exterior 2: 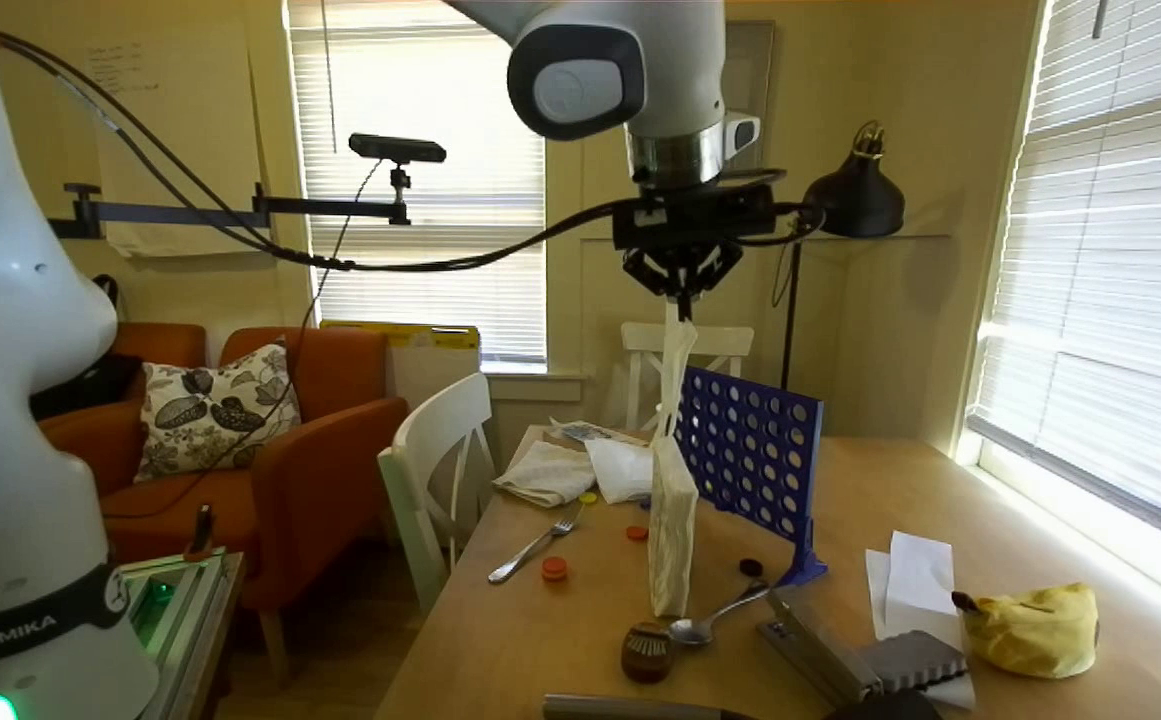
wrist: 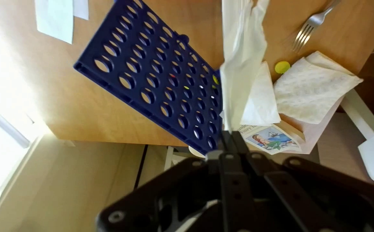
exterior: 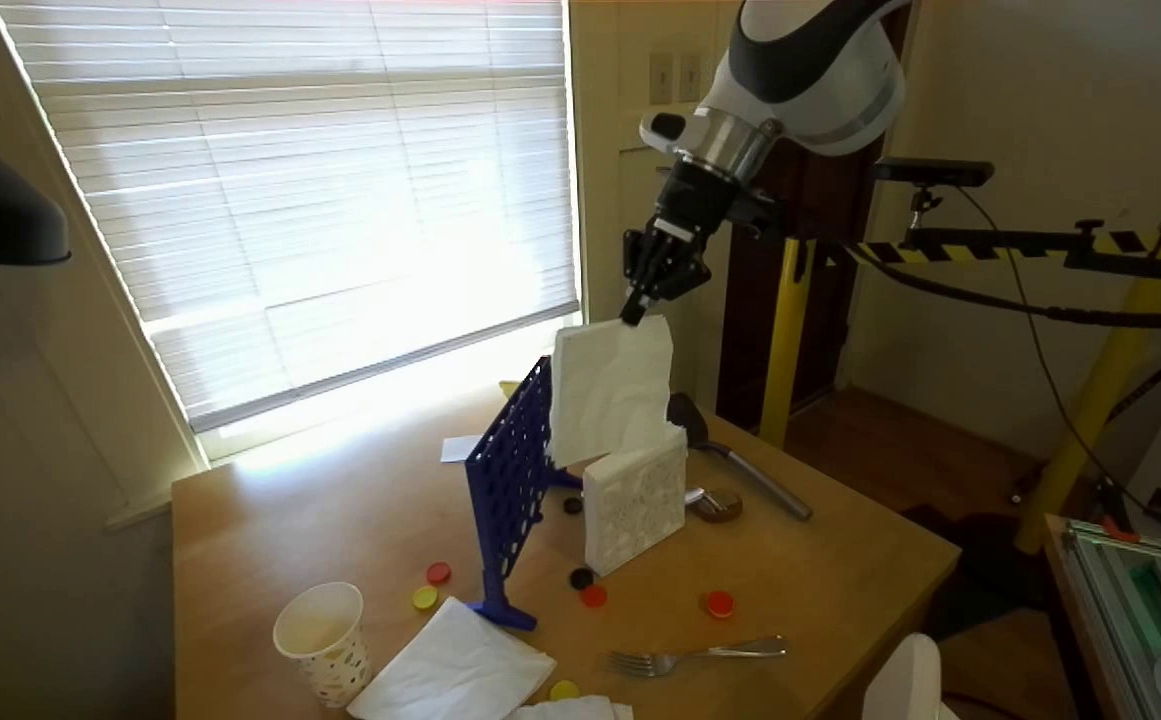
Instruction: Remove one paper towel from the pile
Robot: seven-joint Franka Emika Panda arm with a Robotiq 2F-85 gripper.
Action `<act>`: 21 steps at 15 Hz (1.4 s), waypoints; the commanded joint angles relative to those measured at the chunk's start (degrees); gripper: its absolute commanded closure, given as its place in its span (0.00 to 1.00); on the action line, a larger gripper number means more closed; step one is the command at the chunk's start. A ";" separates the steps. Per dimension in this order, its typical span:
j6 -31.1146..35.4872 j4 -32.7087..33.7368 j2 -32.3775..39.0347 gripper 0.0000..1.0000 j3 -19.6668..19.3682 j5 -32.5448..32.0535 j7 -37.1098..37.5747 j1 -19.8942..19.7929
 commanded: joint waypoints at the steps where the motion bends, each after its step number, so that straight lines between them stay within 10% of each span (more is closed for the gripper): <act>1: 5.39 -6.05 -4.51 1.00 -3.53 -0.94 3.68 0.80; 10: 14.25 -9.56 -0.48 1.00 -11.02 -18.11 24.66 -2.58; 21: 11.78 1.69 13.99 1.00 -18.08 -48.57 64.73 -6.89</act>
